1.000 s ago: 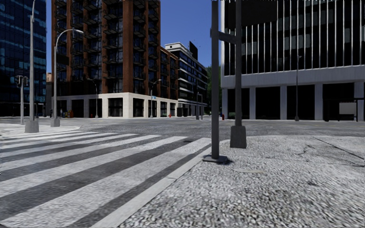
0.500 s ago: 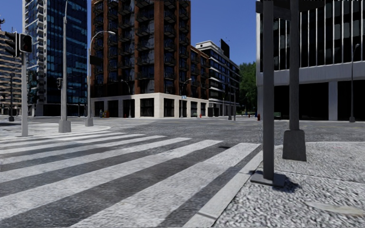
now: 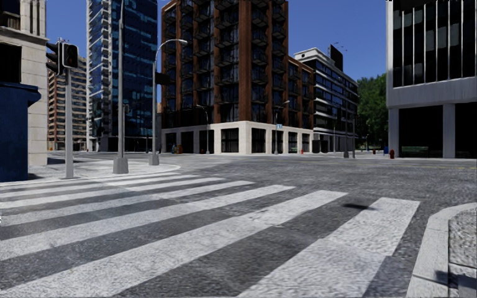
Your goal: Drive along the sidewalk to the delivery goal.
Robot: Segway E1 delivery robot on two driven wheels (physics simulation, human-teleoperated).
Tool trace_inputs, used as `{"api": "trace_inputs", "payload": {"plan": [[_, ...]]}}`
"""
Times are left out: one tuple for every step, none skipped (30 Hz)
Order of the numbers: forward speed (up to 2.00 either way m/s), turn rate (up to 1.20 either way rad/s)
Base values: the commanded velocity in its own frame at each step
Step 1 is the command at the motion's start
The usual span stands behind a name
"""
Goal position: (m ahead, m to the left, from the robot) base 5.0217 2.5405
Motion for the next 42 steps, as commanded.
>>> {"api": "trace_inputs", "payload": {"plan": [[1.61,0.45],[1.6,0.45],[1.6,0.45],[1.6,0.45],[1.6,0.45],[1.6,0.45],[1.6,0.45],[1.6,0.45],[1.6,0.45],[1.6,0.45],[1.6,0.45],[1.6,0.45],[1.59,0.45],[1.59,0.45],[1.59,0.45],[1.59,0.45],[1.59,0.45],[1.59,0.45],[1.59,0.45],[1.59,0.45],[1.59,0.45],[1.59,0.45],[1.58,0.45],[1.58,0.45],[1.58,0.45],[1.58,0.45],[1.58,0.45],[1.58,0.45],[1.58,0.45],[1.58,0.45],[1.58,0.45],[1.58,0.45],[1.58,0.45],[1.58,0.45],[1.58,0.45],[1.58,0.45],[1.58,0.45],[1.58,0.45],[1.58,0.45],[1.58,0.45],[1.58,0.45],[1.58,0.45]]}}
